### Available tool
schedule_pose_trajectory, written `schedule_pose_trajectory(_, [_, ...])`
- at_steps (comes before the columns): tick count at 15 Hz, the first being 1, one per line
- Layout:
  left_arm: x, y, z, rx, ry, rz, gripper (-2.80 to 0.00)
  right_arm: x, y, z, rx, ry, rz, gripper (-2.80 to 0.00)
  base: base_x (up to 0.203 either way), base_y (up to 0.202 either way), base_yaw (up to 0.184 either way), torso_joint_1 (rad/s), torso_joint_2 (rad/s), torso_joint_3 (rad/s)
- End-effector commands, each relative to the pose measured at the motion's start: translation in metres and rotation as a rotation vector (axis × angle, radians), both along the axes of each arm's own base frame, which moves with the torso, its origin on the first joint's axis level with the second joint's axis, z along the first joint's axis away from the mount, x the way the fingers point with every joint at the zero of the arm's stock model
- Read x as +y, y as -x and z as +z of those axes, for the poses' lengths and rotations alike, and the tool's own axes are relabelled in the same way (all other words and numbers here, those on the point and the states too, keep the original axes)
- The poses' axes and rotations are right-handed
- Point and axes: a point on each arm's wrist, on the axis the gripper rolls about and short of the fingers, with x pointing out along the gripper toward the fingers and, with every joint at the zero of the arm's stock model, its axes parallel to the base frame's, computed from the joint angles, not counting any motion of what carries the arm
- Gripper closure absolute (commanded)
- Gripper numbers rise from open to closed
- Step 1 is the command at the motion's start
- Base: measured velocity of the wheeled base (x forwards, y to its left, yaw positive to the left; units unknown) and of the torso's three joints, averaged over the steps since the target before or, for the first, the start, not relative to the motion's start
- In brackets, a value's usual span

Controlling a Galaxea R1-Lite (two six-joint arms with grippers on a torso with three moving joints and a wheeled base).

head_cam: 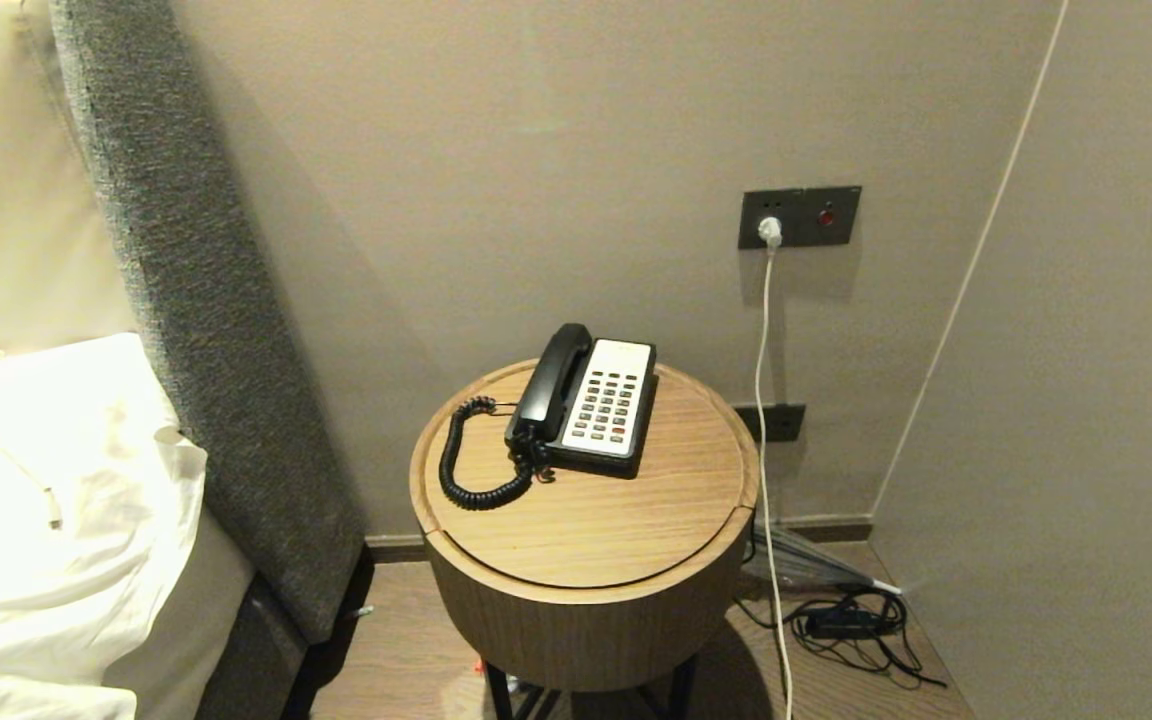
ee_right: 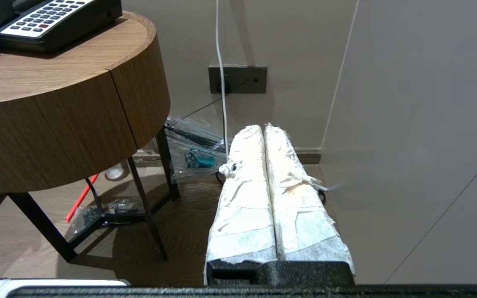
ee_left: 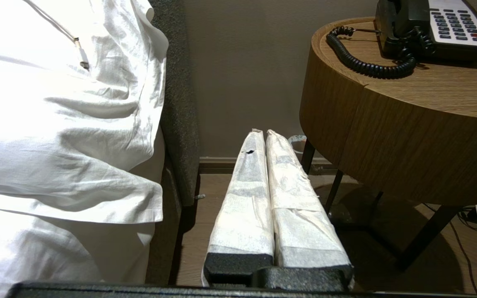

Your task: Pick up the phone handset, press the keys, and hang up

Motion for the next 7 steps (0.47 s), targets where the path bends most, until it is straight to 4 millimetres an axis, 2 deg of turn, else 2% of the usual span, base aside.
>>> schedule_pose_trajectory(1, [0.0, -0.0001, -0.0002, 0.002, 0.0, 0.001, 0.0, 0.0, -0.0001, 0.0, 0.002, -0.001, -0.001, 0.0, 0.0, 0.0, 0.0, 0.004, 0.0, 0.03])
schedule_pose_trajectory(7, [0.0, -0.0001, -0.0002, 0.002, 0.0, 0.001, 0.0, 0.0, -0.0001, 0.0, 0.002, 0.0, 0.001, 0.0, 0.0, 0.0, 0.0, 0.0, 0.0, 0.0])
